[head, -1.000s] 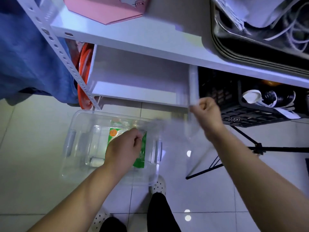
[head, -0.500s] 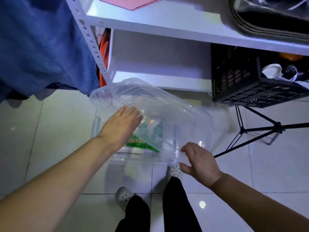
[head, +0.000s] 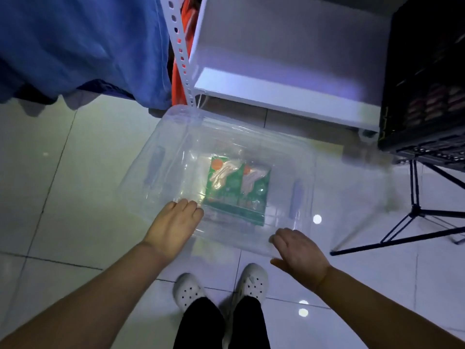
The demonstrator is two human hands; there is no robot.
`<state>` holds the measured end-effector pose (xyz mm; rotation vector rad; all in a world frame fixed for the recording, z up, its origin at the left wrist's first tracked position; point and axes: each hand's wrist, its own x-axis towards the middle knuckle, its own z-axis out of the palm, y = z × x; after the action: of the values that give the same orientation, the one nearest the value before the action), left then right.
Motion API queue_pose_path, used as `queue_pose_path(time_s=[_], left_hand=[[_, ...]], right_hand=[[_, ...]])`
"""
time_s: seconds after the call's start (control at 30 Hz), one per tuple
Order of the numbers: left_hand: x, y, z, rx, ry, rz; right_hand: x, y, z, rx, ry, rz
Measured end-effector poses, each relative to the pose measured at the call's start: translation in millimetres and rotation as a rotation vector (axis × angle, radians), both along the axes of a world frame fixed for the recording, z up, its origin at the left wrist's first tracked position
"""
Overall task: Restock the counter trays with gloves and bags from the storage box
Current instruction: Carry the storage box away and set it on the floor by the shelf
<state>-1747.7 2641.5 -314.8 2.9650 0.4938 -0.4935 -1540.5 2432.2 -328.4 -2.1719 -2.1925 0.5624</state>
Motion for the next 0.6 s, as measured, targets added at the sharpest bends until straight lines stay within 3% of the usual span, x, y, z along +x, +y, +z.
queue_pose_path(time_s=[0.17,0.37,0.6], left_hand=[[-2.1,-16.7,-51.4,0.029,-0.001,-0.081],[-7.5,-31.0,-98.1,0.028,-0.056,-0.129],[-14.1,-47.1,-109.1,0.052,-0.167,-0.117]], right_hand=[[15.7,-5.2,-42.5,-0.019,0.044,-0.141],[35.3,-17.2,-79.5,0.028,0.2,-0.746],[44.7,-11.0,-104.3,0.057,0.305,-1.14]])
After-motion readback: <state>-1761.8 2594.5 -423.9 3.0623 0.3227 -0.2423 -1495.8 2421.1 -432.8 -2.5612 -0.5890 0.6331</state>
